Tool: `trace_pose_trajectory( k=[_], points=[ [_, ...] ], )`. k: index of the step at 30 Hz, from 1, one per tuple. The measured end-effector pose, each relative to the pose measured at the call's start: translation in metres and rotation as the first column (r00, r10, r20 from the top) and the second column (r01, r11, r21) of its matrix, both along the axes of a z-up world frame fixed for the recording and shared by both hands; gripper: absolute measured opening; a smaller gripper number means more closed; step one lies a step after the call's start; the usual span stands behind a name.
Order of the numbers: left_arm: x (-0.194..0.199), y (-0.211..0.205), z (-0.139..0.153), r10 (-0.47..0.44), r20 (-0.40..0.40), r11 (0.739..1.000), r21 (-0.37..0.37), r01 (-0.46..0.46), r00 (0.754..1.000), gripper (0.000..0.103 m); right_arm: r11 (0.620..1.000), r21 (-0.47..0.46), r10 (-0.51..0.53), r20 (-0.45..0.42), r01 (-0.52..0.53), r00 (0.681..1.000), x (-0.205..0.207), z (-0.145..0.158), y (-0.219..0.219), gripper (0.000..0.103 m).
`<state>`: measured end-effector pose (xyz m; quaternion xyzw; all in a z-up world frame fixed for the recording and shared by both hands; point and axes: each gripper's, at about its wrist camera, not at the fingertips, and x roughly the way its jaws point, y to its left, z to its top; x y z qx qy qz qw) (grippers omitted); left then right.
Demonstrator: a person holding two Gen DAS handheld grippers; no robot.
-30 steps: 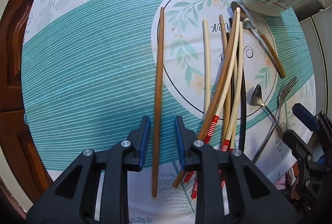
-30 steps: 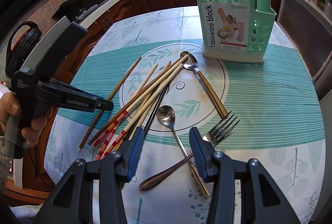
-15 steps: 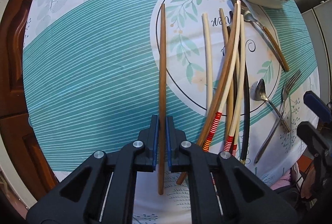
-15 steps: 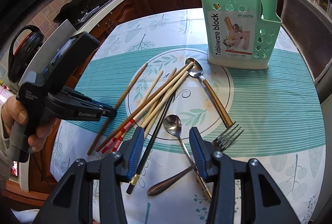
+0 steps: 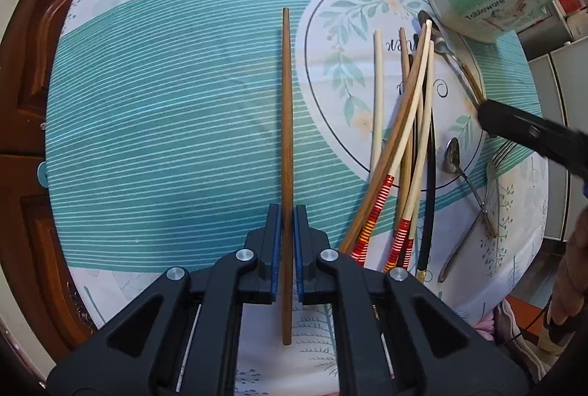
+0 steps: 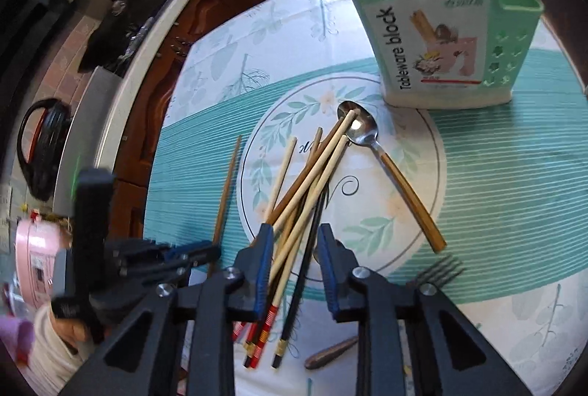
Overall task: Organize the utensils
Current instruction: 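Grasp a light wooden chopstick with the right tool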
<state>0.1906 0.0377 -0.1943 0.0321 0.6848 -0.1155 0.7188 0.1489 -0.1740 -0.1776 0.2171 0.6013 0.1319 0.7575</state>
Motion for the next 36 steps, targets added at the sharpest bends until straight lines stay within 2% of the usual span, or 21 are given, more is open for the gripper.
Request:
trace_pose_trajectory(
  k=[3,9,21,24,32,36],
  points=[
    [-0.004,0.017,0.005,0.006,0.016,1.0,-0.009,-0.005,1.0,0.004,0.999,0.022,-0.036,-0.076,0.038,0.996,0.017,-0.015,0.004,0.016],
    [-0.012,0.022,0.002,0.009,0.026,1.0,-0.03,-0.008,1.0,0.004,0.995,0.005,-0.101,-0.175,0.104,0.979,0.034,-0.037,0.009,0.015],
    [-0.012,0.02,-0.005,-0.003,0.023,0.999,-0.051,0.004,1.0,0.004,0.99,-0.086,-0.125,-0.197,0.11,0.972,0.046,-0.05,0.017,0.015],
    [-0.011,0.019,-0.006,-0.002,0.025,0.999,-0.051,0.003,1.0,0.004,0.989,-0.105,-0.123,-0.194,0.104,0.973,0.047,-0.051,0.018,0.009],
    [-0.014,0.015,-0.003,-0.009,0.038,0.999,-0.048,0.011,0.999,0.004,0.988,-0.094,-0.141,-0.19,0.125,0.972,0.043,-0.051,0.016,0.005],
    [-0.02,0.012,0.014,-0.011,0.1,0.999,-0.05,0.016,0.995,0.004,0.989,-0.064,-0.14,-0.18,0.131,0.974,0.038,-0.046,0.012,0.005]
  ],
)
